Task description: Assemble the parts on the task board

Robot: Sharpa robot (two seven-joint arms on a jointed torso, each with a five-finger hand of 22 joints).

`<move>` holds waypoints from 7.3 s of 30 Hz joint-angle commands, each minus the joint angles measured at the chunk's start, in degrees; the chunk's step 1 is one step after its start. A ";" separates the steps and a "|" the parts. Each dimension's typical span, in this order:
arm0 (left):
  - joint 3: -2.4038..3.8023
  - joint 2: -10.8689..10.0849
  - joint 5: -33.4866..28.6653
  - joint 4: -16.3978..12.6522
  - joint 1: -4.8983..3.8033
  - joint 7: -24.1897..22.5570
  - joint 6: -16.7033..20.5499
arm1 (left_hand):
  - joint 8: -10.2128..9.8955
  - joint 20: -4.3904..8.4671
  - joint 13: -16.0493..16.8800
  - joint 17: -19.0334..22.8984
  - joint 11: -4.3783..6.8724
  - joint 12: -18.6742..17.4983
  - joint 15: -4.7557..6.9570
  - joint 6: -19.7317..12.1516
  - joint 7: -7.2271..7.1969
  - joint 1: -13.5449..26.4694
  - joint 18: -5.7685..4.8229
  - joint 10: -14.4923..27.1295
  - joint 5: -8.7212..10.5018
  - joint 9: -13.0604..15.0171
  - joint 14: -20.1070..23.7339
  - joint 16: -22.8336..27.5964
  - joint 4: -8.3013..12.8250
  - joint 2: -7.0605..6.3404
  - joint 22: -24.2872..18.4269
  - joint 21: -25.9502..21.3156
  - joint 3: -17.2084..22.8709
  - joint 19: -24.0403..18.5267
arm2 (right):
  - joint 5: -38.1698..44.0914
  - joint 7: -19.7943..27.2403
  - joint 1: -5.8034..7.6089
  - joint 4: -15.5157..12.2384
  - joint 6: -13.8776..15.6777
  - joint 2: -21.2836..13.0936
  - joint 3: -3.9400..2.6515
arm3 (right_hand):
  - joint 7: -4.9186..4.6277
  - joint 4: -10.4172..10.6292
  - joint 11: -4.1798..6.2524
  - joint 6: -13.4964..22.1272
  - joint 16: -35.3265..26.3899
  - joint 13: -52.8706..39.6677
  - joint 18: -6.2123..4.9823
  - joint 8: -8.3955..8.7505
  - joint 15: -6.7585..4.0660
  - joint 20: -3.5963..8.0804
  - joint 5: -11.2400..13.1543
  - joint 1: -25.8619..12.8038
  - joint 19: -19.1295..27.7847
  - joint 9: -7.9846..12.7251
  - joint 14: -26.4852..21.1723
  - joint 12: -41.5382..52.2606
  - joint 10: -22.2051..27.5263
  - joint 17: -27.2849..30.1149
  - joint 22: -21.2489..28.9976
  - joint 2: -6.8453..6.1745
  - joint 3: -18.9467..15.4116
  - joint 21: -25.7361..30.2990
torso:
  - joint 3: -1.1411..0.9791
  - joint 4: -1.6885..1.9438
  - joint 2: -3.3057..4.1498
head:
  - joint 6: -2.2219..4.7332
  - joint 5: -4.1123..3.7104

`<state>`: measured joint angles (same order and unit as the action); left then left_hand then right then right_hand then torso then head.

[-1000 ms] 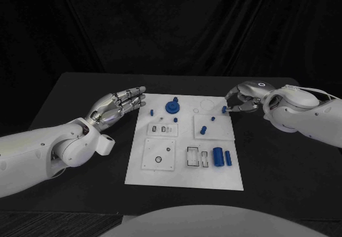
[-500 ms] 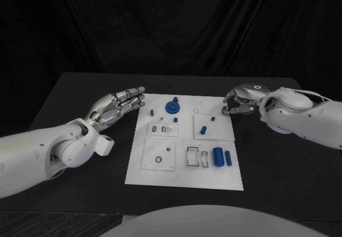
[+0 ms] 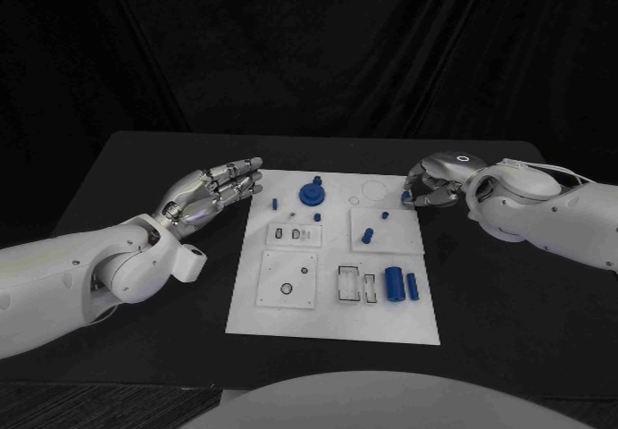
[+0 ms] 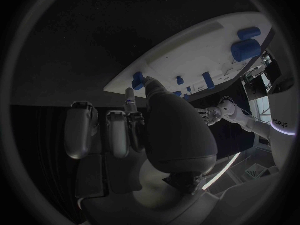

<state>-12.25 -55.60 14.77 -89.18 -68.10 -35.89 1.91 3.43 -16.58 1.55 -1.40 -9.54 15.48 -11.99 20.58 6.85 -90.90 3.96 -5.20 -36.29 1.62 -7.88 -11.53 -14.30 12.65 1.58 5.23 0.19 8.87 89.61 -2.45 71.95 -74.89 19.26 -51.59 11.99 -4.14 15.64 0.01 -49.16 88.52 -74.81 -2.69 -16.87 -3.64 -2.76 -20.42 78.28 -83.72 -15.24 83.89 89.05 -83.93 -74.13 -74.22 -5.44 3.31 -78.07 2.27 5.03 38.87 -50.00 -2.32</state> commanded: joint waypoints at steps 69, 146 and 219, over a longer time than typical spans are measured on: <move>0.06 1.02 -0.03 1.04 0.22 0.49 -1.68 | 0.07 -0.19 0.70 -0.79 -0.53 -0.20 -0.40 -0.30 -0.35 -0.56 0.08 0.23 -0.85 0.88 0.61 -0.45 0.20 -0.78 0.39 0.55 1.86 0.26 | 0.07 -6.01 1.33 -7.04 1.38 13.55 -0.08 | 0.01 -2.36 0.66 -2.03 -0.97 -15.19 -0.79 -7.94 -0.39 0.45 -8.94 2.71 0.81 -7.05 5.01 0.95 -6.07 -13.32 -11.14 0.91 1.14 3.13 | 0.03 0.00 0.07 | 0.00 1.97; 0.06 1.71 -0.03 1.80 0.35 1.61 -2.67 | 0.02 -0.19 0.69 -0.76 -0.58 -0.29 -0.39 -0.43 -0.46 -0.46 0.04 0.30 -0.87 0.87 0.72 -0.36 0.28 -0.77 0.36 0.46 2.36 0.14 | 0.08 -9.14 -2.68 -8.13 -2.46 16.67 -0.08 | -0.34 -5.27 0.01 -2.42 -1.38 -15.19 -1.21 -7.81 0.24 -0.24 -9.34 3.21 1.43 -7.83 4.82 0.95 -6.07 -12.96 -10.61 1.30 3.41 5.17 | 0.00 -0.07 0.09 | 0.00 3.21; 0.06 2.21 21.41 2.77 1.18 0.56 6.87 | 0.98 4.35 29.77 -28.25 -2.00 43.58 2.85 13.22 1.22 2.99 3.20 -22.03 -1.00 1.77 -23.42 -51.08 1.50 -7.79 18.94 32.93 15.35 23.23 | 24.49 -22.50 2.76 -14.48 -24.71 20.09 -0.11 | -0.29 -8.85 0.47 -1.21 -2.90 -15.19 -1.77 -5.41 -0.14 0.18 -4.46 2.03 2.76 -8.74 4.04 0.95 -6.07 -11.59 -9.82 -0.66 7.96 8.52 | 0.02 0.03 0.06 | 0.00 4.59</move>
<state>-12.24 -53.39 35.81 -86.28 -67.02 -34.63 8.46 5.32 -12.58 30.45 -29.70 -11.38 59.79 -9.22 33.20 8.38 -88.84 9.24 -27.32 -36.47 2.82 -32.34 -63.56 -12.82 5.34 19.59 37.30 14.23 33.07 112.12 -22.86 74.89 -89.42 -3.59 -31.57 11.91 -4.71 7.18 0.80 -49.54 86.03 -74.81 -2.72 -22.12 -3.64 -2.55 -25.41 80.50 -81.24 -20.79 83.90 89.05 -84.13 -74.13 -74.22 -5.59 8.00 -70.46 2.28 4.97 38.96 -50.01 2.32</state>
